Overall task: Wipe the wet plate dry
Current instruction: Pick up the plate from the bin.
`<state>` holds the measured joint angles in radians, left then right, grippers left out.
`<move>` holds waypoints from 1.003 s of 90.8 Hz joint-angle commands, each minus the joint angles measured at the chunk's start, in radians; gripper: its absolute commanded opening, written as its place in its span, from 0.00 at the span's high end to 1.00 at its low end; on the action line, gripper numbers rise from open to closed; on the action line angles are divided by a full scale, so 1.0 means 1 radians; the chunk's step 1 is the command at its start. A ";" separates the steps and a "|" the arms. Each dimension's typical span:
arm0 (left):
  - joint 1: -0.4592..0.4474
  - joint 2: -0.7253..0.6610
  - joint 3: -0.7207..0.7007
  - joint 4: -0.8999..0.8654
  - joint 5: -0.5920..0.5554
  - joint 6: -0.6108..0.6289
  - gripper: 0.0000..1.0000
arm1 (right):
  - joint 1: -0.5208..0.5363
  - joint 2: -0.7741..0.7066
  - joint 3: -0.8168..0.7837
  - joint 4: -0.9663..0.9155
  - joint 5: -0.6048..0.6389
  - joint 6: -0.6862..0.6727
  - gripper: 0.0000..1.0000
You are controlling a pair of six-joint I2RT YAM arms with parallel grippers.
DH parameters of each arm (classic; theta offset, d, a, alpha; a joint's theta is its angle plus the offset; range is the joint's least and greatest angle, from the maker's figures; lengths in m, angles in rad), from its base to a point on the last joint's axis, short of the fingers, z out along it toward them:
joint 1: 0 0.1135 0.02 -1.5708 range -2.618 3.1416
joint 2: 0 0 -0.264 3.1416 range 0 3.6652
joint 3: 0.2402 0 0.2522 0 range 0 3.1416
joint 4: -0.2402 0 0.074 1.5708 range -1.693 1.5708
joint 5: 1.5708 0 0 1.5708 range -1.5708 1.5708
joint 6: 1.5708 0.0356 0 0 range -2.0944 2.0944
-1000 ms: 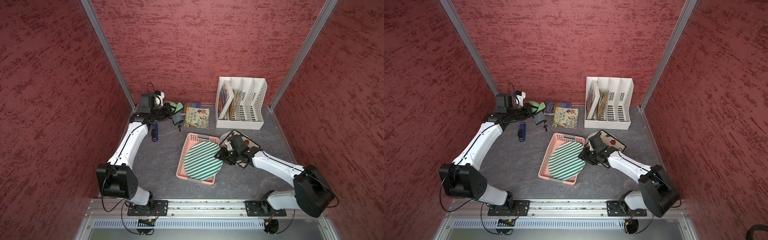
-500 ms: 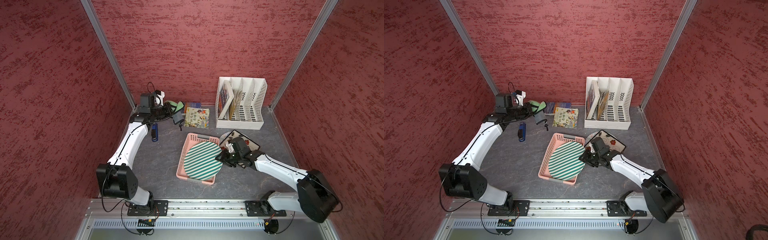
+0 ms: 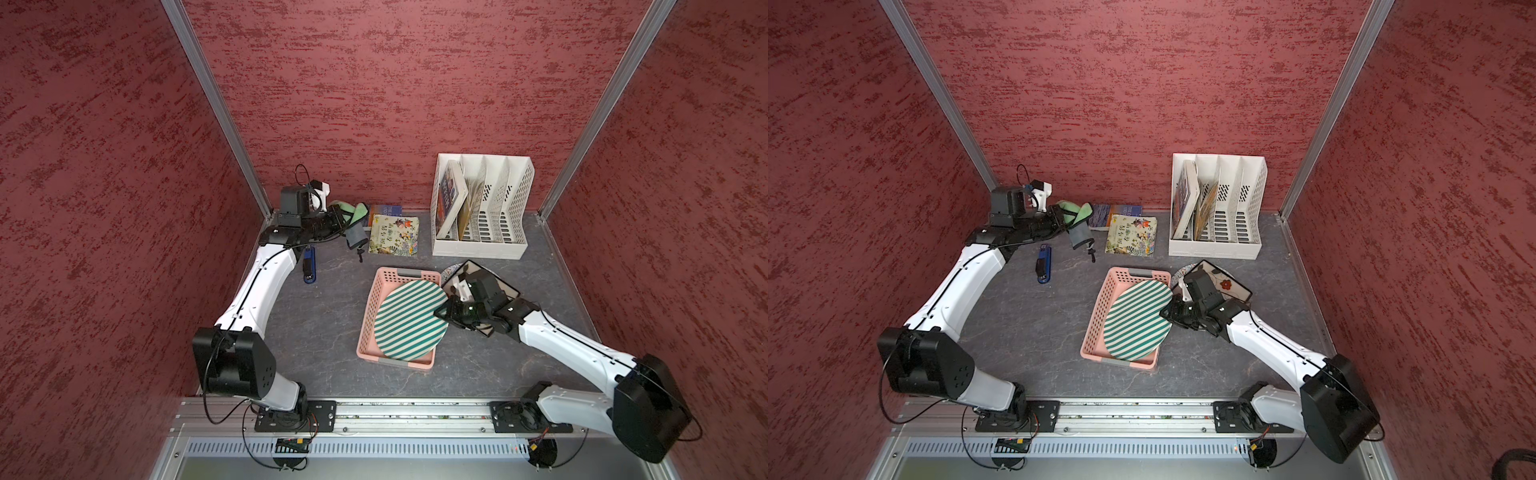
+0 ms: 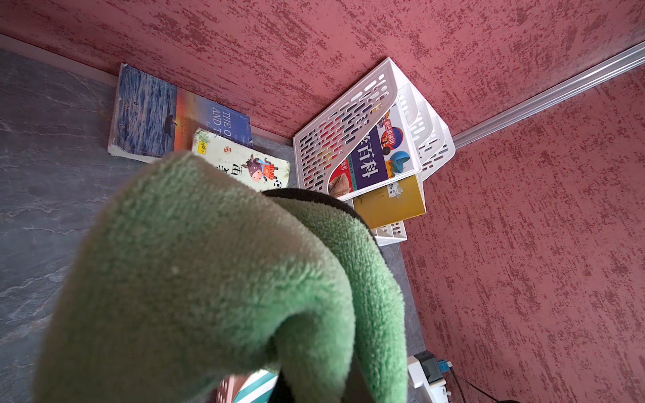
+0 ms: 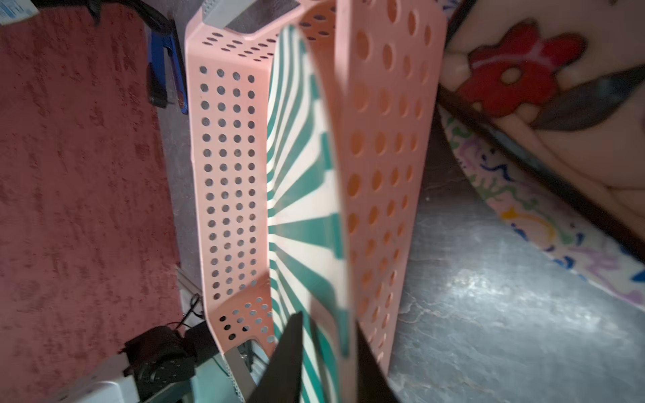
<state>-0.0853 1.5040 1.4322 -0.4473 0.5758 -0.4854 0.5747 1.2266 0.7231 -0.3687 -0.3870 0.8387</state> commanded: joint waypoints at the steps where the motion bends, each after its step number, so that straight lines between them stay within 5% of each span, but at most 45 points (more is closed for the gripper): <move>1: -0.005 0.000 0.008 0.041 0.023 -0.005 1.00 | 0.005 0.030 0.023 -0.058 0.025 -0.040 0.59; 17: -0.004 -0.005 -0.005 0.042 0.022 -0.005 1.00 | 0.005 0.051 0.021 -0.014 -0.016 -0.023 1.00; 38: -0.004 0.008 -0.003 0.055 0.030 -0.016 1.00 | 0.005 0.001 0.041 -0.125 0.038 -0.059 1.00; 45: -0.003 0.013 0.008 0.049 0.033 -0.014 1.00 | 0.005 -0.008 0.056 -0.176 0.062 -0.071 0.58; 52: -0.002 0.016 0.015 0.048 0.034 -0.012 1.00 | 0.004 -0.024 0.058 -0.196 0.078 -0.072 0.50; 58: -0.001 0.017 0.016 0.049 0.035 -0.013 1.00 | 0.005 -0.041 0.049 -0.189 0.078 -0.068 0.57; 72: -0.001 0.017 0.003 0.061 0.036 -0.019 1.00 | 0.004 -0.018 0.032 -0.124 0.037 -0.044 1.00; 91: -0.002 0.018 0.002 0.063 0.042 -0.018 1.00 | 0.004 -0.020 0.044 -0.122 0.027 -0.049 1.00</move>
<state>-0.0853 1.5204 1.4322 -0.4179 0.6029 -0.5034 0.5777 1.2068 0.7776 -0.4324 -0.4156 0.8082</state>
